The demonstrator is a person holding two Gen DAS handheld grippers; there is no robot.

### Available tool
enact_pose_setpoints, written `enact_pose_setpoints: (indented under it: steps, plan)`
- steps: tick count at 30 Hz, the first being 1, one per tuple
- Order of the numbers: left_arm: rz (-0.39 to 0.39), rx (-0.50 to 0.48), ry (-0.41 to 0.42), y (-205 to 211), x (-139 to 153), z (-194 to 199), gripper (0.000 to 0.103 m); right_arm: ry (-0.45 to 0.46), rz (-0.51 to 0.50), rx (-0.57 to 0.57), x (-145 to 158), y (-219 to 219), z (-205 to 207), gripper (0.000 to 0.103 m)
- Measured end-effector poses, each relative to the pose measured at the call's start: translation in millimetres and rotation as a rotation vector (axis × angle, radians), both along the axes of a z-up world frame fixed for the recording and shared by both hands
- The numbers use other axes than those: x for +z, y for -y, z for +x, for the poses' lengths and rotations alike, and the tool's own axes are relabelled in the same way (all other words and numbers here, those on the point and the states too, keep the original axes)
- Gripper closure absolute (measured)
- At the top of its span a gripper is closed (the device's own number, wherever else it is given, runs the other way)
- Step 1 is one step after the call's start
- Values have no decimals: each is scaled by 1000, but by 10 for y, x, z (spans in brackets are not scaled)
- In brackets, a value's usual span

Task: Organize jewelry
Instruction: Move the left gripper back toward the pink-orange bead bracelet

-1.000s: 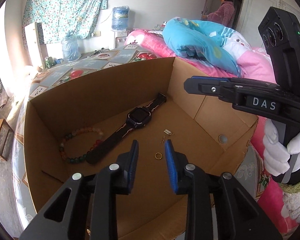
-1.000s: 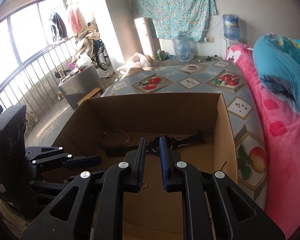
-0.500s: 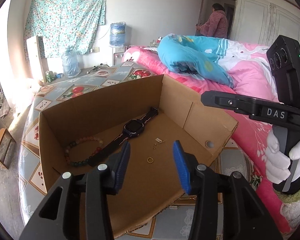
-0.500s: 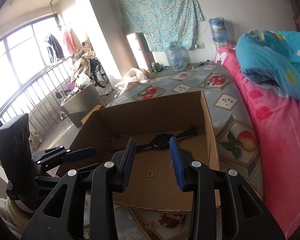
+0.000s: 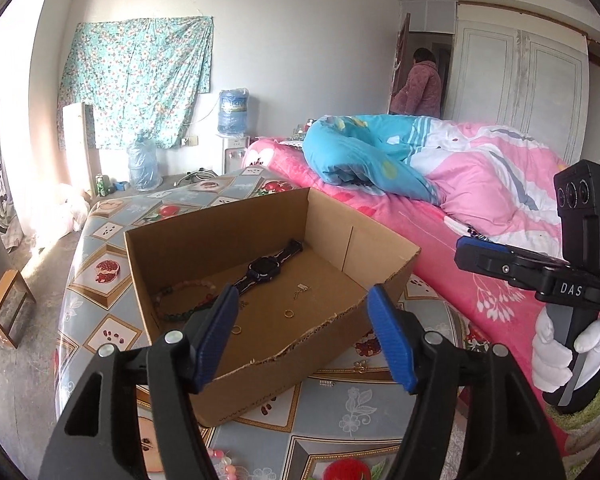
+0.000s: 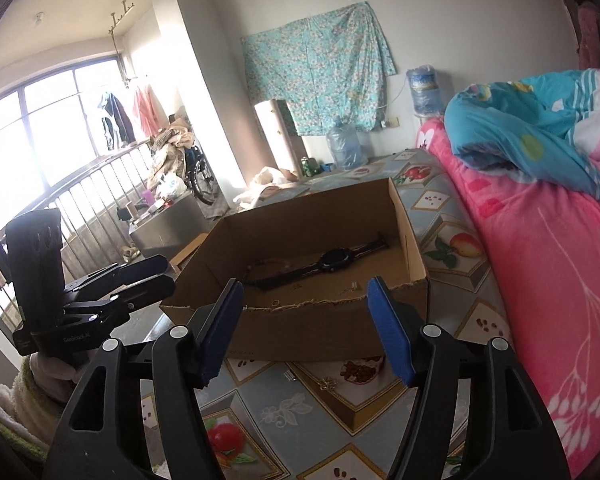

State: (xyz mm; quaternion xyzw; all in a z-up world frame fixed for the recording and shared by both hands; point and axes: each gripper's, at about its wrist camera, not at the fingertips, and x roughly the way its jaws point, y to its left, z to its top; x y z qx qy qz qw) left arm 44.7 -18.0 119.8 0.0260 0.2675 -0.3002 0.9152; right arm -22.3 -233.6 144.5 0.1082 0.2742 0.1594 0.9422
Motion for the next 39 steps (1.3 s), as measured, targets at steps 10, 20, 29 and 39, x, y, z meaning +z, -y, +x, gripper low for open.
enact_pose_setpoints:
  steps: [10,20,29,39]
  plan:
    - [82,39,-119,-84,-439,-320,34,-174,-100,-27,-673,-225,-302,36]
    - [228,113,-274,100,-1124,-420,34,-312,-313,-82,-1193,-534,-315,34]
    - [271,141,-263,94,-1220,-344,34,-332,-397,-95,-1352,-646,-298,29]
    - [249,161,-268,87,-1276,-319,34,-346,-362,-117,-1412,-566,-285,18]
